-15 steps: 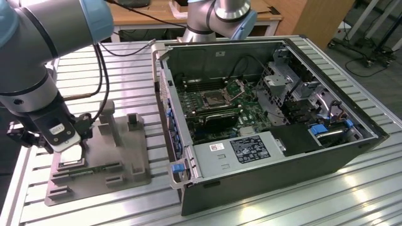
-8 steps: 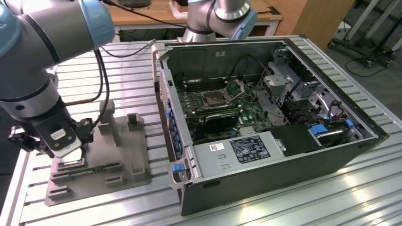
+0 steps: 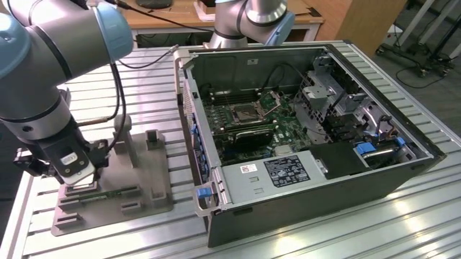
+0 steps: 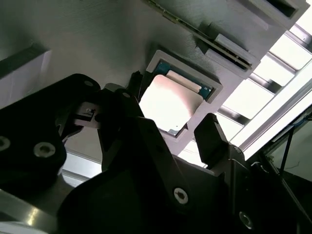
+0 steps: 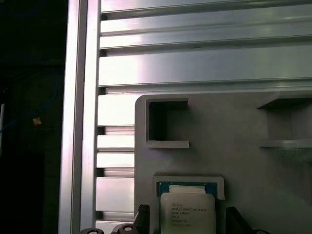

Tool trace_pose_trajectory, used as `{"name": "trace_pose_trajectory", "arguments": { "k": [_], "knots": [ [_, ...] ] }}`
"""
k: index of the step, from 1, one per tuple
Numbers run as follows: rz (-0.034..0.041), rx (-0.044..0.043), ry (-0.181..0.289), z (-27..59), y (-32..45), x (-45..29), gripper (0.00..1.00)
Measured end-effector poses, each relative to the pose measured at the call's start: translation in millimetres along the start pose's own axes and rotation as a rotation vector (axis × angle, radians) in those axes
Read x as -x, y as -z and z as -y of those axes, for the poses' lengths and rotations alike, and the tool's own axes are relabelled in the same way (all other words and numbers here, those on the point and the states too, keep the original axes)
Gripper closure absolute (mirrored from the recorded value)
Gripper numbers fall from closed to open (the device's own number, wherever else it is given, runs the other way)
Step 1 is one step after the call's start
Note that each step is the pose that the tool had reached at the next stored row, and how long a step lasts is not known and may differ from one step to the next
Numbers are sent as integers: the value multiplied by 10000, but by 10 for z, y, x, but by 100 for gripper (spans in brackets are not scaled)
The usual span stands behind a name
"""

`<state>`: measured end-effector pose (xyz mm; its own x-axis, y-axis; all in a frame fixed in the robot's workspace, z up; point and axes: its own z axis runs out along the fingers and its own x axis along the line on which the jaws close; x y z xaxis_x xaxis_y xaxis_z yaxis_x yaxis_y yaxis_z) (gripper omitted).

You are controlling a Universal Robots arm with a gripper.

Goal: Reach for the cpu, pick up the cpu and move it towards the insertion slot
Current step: 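Pick up the cpu and move it towards the insertion slot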

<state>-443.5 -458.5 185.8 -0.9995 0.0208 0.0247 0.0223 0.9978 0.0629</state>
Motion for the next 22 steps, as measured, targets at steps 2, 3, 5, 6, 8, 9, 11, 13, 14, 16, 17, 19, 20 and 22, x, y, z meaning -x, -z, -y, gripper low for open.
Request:
{"name": "trace_pose_trajectory", "arguments": {
  "k": [2, 3, 5, 6, 8, 9, 11, 13, 14, 16, 17, 19, 20, 22],
  "knots": [
    [0, 3, -127, 2, -30, 1, 29],
    [-1, 3, -171, 3, -44, 2, 29],
    [-2, 3, -194, 5, -65, 2, 29],
    [-3, 3, -194, 5, -69, 2, 29],
    [-5, 2, -195, 5, -69, 2, 29],
    [-3, 3, -195, 5, -70, 2, 31],
    [-2, 4, -194, 5, -71, 2, 38],
    [-2, 4, -195, 5, -72, 3, 38],
    [-1, 4, -195, 5, -72, 3, 38],
    [-1, 5, -194, 5, -73, 4, 39],
    [-1, 4, -194, 5, -72, 5, 39],
    [-2, 4, -194, 5, -72, 7, 46],
    [-1, 5, -194, 5, -72, 9, 46],
    [-2, 4, -195, 5, -72, 10, 46]
  ]
}}
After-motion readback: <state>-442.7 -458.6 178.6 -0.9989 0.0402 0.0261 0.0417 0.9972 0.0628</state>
